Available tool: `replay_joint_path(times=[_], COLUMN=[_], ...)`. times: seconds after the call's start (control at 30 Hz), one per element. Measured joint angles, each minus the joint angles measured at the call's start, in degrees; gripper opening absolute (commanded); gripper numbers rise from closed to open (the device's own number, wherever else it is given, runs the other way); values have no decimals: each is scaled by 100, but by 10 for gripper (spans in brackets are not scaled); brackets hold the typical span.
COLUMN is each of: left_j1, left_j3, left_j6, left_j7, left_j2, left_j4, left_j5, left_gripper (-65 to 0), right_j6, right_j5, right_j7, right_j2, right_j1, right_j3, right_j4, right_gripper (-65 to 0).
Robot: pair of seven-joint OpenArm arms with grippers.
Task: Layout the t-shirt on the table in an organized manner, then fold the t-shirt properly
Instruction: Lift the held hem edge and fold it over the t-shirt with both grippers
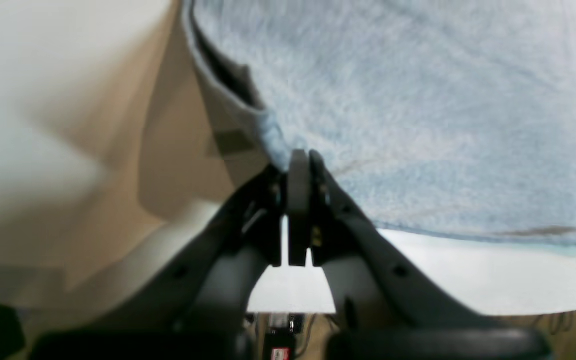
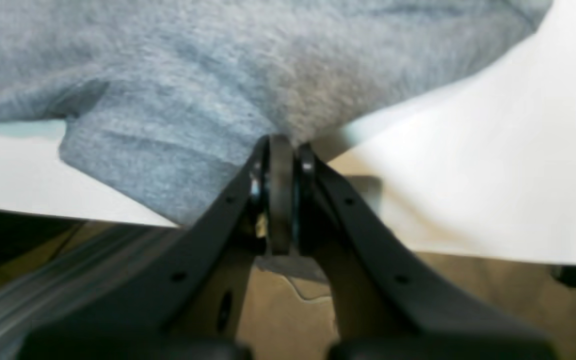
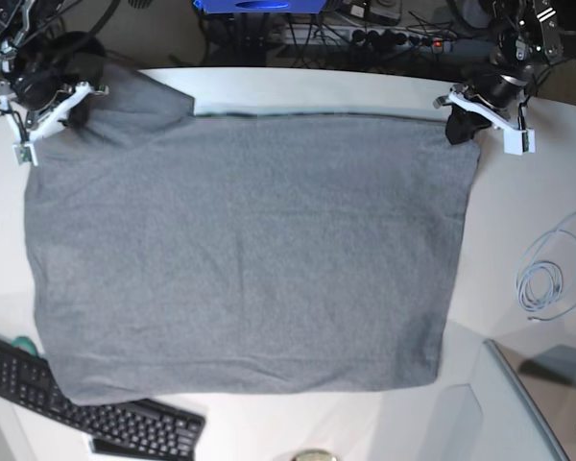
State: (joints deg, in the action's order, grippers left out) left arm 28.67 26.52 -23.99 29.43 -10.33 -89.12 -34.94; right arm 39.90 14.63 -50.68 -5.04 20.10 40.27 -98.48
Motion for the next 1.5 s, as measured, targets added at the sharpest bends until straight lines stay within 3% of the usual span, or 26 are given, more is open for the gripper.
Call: replay_joint_path(times=[0.2, 0.73, 0.97, 1.1, 1.23, 1.37, 1.5], left_j1=[59, 833, 422, 179, -146, -590, -1080], left_j3=[0, 0, 0, -48, -72, -46, -24], left_j6=[-4, 0, 2, 584, 601, 603, 599], left_j7=[-7, -4, 13, 26, 66, 822, 927], left_j2=[0, 15, 17, 31, 46, 46, 127], left_j4=[-199, -780, -1067, -1073, -1058, -1025, -728], left_j5=[-2, -13, -28, -46, -55, -13, -28], left_gripper=[-650, -650, -650, -650, -650, -650, -650], right_j6=[2, 2, 2, 2, 2, 4, 4], right_j5=[17, -4, -24, -24, 4, -4, 17], right_j7=[-361, -365, -463, -887, -1051, -1268, -1257], right_j2=[-2, 13, 31, 199, 313, 520, 717], right_j1=[201, 457, 282, -66, -472, -981, -1399], right_j3=[0, -7, -39, -37, -48, -55, -52], right_j4=[-243, -273, -640, -634, -592, 15, 614], right_gripper=[-644, -644, -644, -644, -644, -644, -644])
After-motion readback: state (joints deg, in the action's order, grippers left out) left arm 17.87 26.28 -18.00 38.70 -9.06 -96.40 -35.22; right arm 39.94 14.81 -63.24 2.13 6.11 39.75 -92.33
